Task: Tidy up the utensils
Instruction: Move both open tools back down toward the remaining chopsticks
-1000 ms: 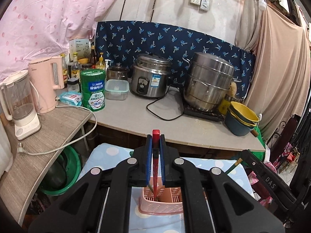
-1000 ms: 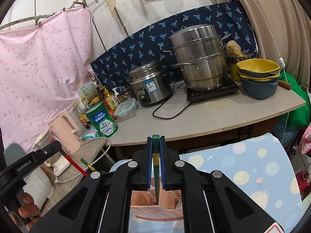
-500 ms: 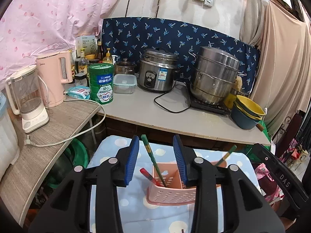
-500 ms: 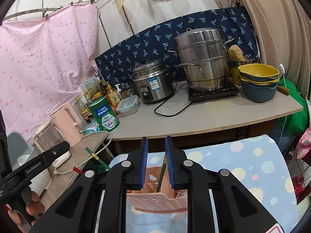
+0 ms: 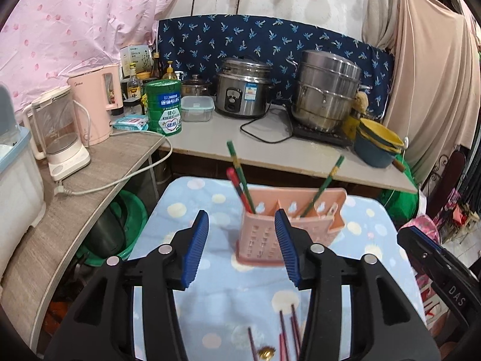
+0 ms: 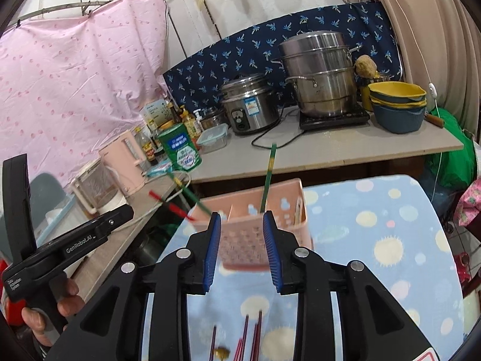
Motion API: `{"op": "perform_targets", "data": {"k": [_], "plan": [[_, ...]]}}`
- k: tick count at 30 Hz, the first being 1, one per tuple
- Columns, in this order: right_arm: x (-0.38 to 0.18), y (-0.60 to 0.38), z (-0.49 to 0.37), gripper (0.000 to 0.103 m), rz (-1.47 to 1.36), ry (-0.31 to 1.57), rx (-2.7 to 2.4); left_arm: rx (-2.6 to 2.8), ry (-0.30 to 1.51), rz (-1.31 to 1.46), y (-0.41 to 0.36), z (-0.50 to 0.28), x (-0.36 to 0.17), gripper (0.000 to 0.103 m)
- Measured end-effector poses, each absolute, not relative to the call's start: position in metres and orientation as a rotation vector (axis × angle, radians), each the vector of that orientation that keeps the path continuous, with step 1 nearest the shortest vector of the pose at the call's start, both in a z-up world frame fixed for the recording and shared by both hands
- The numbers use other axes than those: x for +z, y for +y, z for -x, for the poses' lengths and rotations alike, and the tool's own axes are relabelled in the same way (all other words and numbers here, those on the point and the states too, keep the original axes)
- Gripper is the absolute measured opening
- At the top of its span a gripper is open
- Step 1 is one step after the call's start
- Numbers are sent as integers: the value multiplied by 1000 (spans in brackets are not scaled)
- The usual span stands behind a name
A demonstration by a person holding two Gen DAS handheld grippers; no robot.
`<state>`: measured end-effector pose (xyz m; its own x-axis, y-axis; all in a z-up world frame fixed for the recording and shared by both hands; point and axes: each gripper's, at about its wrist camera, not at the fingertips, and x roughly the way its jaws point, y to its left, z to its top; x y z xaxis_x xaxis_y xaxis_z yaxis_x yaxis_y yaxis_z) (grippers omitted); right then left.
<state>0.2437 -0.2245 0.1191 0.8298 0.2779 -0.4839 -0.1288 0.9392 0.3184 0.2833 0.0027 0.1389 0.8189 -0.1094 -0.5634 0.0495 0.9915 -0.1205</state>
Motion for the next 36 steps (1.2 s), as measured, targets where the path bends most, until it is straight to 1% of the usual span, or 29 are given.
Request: {"op": "perform_targets", "data": {"k": [7, 12, 18, 26, 36], "plan": [[75, -215, -178, 29, -205, 649, 208, -93, 682, 69, 6, -225, 94, 44], [39, -211, -140, 29, -194, 738, 210, -107, 728, 100, 10, -188, 67, 44], [-2, -205, -105, 29, -185, 822, 196, -95, 768, 31, 0, -146, 35, 44], [-40, -194, -86, 29, -162, 893, 188, -118, 863, 41, -5, -116, -6, 44], [-55, -179, -86, 29, -137, 916, 202, -122, 947, 58, -8, -102, -35, 44]]}}
